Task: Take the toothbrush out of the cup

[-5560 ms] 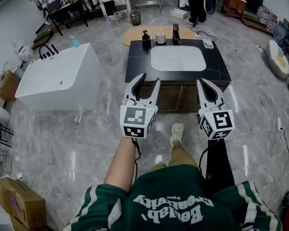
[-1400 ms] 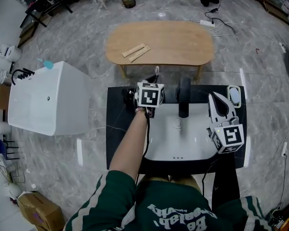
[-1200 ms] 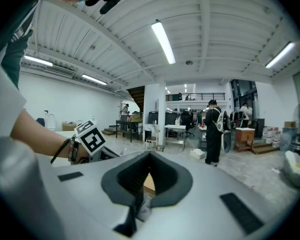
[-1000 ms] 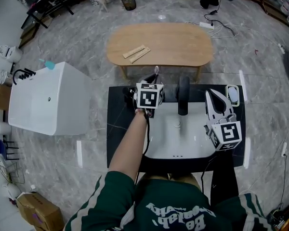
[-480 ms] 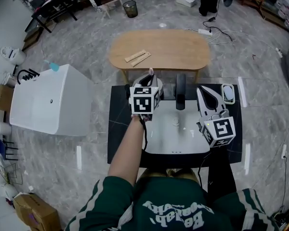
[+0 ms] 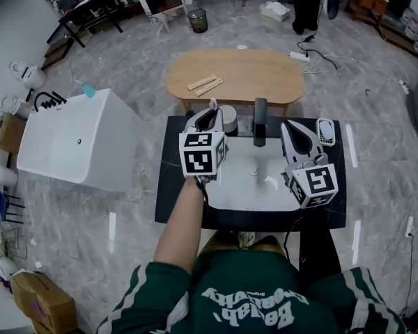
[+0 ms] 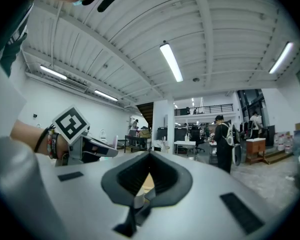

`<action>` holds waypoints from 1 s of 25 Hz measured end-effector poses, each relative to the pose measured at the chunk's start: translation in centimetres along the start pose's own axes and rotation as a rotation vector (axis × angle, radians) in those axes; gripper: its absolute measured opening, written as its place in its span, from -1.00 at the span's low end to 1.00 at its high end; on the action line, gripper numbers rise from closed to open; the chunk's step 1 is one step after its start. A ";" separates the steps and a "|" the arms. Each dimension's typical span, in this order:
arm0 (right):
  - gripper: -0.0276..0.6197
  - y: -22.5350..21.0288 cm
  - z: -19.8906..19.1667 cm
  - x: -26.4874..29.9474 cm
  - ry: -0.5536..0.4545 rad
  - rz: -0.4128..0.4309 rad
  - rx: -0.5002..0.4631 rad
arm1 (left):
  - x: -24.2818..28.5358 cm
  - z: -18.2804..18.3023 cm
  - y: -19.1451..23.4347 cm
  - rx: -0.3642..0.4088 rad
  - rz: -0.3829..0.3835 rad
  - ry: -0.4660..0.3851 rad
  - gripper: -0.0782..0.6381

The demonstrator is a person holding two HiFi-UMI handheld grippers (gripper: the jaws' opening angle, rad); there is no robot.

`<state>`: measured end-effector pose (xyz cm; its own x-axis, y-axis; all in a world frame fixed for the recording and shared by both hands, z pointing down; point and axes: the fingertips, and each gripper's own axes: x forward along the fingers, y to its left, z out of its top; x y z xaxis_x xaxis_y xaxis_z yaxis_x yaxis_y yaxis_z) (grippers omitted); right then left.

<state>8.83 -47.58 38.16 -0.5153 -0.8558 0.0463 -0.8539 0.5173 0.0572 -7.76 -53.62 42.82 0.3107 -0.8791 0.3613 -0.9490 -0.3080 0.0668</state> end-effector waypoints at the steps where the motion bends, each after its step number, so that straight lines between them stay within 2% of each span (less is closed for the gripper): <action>1: -0.91 0.3 0.3 -0.4 -0.007 0.006 -0.002 | -1.0 0.2 -0.3 0.000 0.004 -0.013 -0.71; 11: -0.90 3.3 1.6 -4.6 -0.045 0.057 -0.020 | -10.2 0.6 -4.5 0.023 0.012 -0.113 -0.71; 25: -0.90 4.5 2.1 -8.2 -0.060 0.050 -0.043 | -16.3 0.2 -6.9 0.065 0.001 -0.185 -0.71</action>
<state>9.03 -38.22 35.93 -0.5614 -0.8275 -0.0094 -0.8240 0.5579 0.0988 -6.28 -37.28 36.27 0.3195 -0.9296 0.1837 -0.9459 -0.3243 0.0041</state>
